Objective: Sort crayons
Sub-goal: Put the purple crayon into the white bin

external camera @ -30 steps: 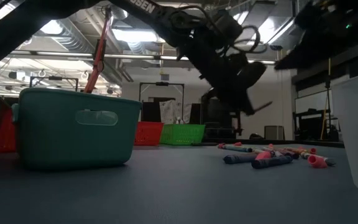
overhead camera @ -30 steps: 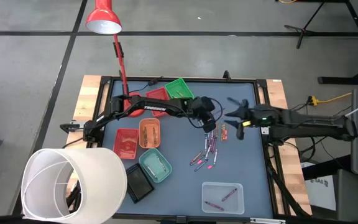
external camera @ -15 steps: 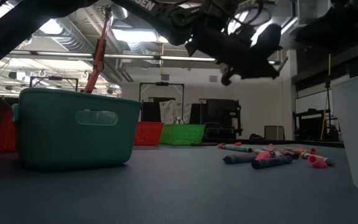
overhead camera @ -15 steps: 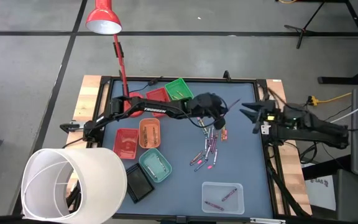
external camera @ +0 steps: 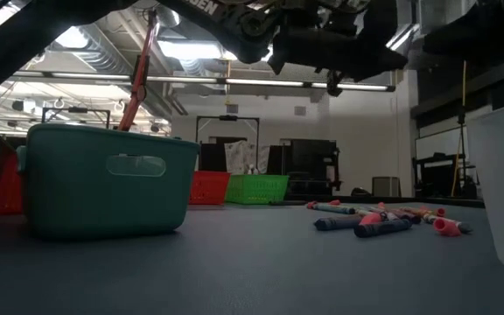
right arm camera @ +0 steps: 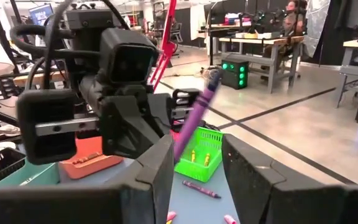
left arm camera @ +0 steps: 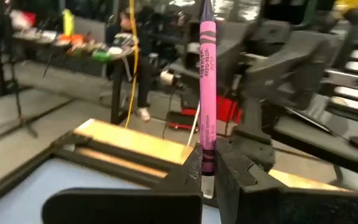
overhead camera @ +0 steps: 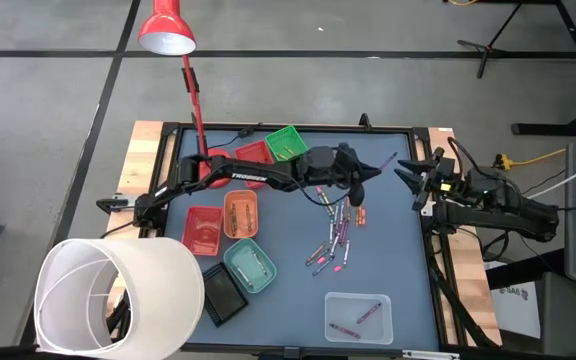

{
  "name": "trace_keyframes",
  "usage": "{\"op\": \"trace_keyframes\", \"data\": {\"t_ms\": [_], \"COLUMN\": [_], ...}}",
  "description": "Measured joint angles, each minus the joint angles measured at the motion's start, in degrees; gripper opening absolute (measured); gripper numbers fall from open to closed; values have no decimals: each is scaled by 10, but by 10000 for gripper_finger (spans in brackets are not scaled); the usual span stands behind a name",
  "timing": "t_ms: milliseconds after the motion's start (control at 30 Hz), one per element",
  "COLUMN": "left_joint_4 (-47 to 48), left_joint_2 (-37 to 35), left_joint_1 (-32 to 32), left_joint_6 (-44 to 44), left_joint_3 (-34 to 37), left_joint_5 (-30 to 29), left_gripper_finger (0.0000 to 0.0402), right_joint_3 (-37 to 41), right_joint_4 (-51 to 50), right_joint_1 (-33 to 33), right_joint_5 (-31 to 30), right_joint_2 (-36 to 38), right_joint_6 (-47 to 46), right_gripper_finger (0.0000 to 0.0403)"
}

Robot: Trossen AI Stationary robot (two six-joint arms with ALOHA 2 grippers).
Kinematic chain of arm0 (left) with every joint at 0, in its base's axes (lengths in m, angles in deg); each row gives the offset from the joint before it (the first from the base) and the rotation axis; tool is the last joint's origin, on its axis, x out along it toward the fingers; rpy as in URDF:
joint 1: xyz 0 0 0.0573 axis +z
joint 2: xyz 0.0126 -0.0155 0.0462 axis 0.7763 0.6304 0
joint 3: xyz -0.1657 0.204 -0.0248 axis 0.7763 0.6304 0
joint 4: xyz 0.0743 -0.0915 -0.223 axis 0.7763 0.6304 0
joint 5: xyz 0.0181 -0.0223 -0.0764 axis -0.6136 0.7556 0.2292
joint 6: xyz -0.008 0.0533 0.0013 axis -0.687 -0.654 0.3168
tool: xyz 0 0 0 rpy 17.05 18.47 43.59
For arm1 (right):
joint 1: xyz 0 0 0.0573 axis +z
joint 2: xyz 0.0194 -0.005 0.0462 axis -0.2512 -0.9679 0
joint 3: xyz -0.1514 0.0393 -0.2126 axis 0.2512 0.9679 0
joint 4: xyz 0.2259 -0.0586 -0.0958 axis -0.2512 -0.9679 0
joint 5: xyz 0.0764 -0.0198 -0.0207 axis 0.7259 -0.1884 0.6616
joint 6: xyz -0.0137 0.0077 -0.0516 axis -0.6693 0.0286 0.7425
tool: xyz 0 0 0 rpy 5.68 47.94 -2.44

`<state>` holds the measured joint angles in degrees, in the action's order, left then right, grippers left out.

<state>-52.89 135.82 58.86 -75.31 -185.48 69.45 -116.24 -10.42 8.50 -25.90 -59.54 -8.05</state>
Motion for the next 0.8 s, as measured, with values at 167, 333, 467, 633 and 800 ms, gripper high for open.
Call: {"op": "trace_keyframes", "data": {"t_ms": [167, 333, 467, 633, 800], "left_joint_4": [-12, -12, -12, -12, -11], "left_joint_2": [0, 0, 0, -1, -1], "left_joint_1": [-9, -19, -29, -37, -41], "left_joint_6": [-30, -63, -93, -122, -138], "left_joint_3": [0, 0, 0, 0, 0], "left_joint_5": [11, 11, 11, 25, 26], "left_gripper_finger": [2, 2, 2, 2, 2], "right_joint_3": [0, 0, 0, 0, 0], "right_joint_4": [6, 10, 22, 34, 34], "right_joint_1": [0, 0, 0, 0, 0], "right_joint_5": [48, 88, 101, 144, 173], "right_joint_2": [-3, -3, -3, -3, -3], "right_joint_6": [0, 5, 5, 20, 21], "right_gripper_finger": [134, 134, 134, 134, 134]}}
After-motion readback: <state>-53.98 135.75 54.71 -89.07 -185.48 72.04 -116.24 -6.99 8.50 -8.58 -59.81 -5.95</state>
